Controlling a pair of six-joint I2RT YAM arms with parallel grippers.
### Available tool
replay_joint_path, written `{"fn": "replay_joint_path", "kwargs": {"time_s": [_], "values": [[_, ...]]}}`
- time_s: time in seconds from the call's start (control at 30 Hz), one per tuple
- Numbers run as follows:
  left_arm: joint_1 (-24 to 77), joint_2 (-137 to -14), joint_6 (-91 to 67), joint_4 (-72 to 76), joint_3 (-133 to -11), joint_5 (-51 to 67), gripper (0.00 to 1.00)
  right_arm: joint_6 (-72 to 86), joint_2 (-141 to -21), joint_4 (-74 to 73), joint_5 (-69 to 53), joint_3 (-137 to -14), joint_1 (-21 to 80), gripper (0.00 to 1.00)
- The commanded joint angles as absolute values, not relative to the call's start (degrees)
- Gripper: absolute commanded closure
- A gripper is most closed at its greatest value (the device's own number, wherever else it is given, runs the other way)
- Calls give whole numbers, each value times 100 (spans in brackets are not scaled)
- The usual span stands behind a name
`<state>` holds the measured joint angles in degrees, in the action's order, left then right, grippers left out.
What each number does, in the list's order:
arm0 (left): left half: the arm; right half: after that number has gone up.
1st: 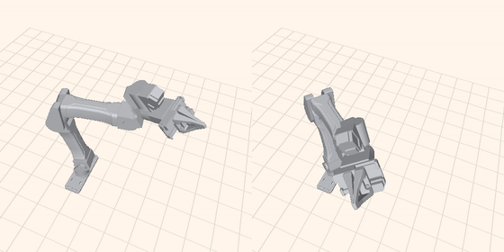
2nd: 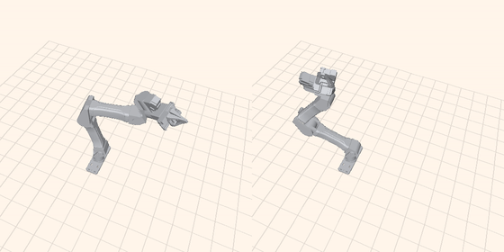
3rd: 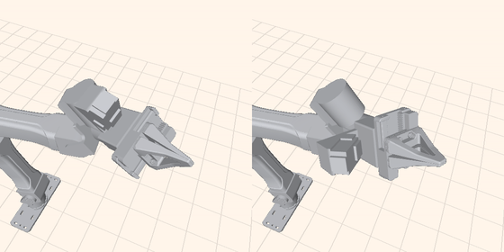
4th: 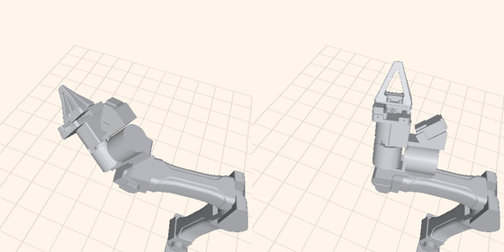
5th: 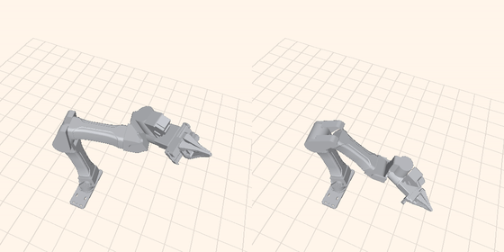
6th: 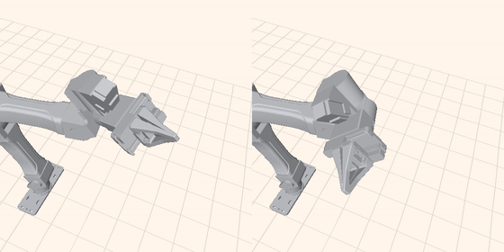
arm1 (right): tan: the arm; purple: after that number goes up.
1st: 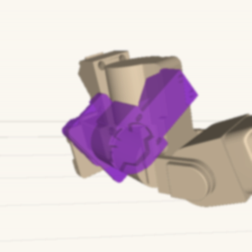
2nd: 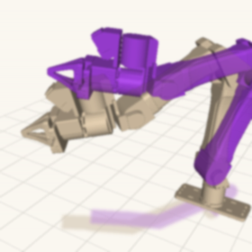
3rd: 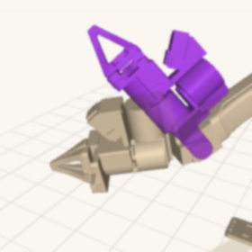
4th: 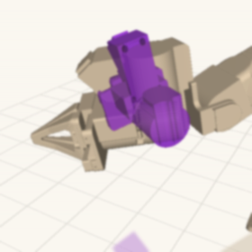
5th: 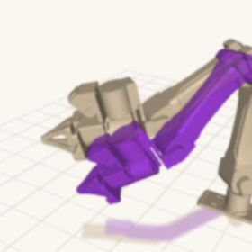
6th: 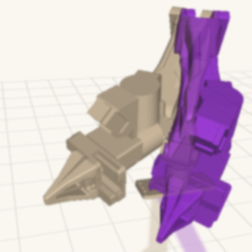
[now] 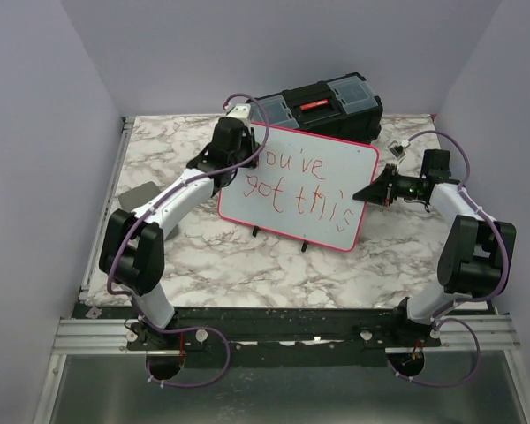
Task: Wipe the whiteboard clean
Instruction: Erase the whiteboard at the whiteboard stand.
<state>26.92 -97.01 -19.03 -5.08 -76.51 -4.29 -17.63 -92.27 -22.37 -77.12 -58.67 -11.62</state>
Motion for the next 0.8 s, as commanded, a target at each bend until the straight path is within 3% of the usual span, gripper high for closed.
{"fn": "replay_joint_path", "kwargs": {"time_s": [0.0, 0.27, 0.53, 0.77], "values": [[2444, -9888, -1863, -907, -7661, -624, 100, -2101, -9235, -2074, -7559, -6029, -1160, 99], [2662, -9573, -1691, -431, -6846, 0, 100, -2101, -9285, -2075, -7575, -6036, -1160, 99], [2910, -9832, -1654, -714, -7684, 47, 100, -2116, -9224, -2101, -7576, -6029, -1160, 99], [2526, -9987, -1948, -895, -8291, -150, 100, -2137, -9202, -2125, -7576, -6038, -1164, 99]]}}
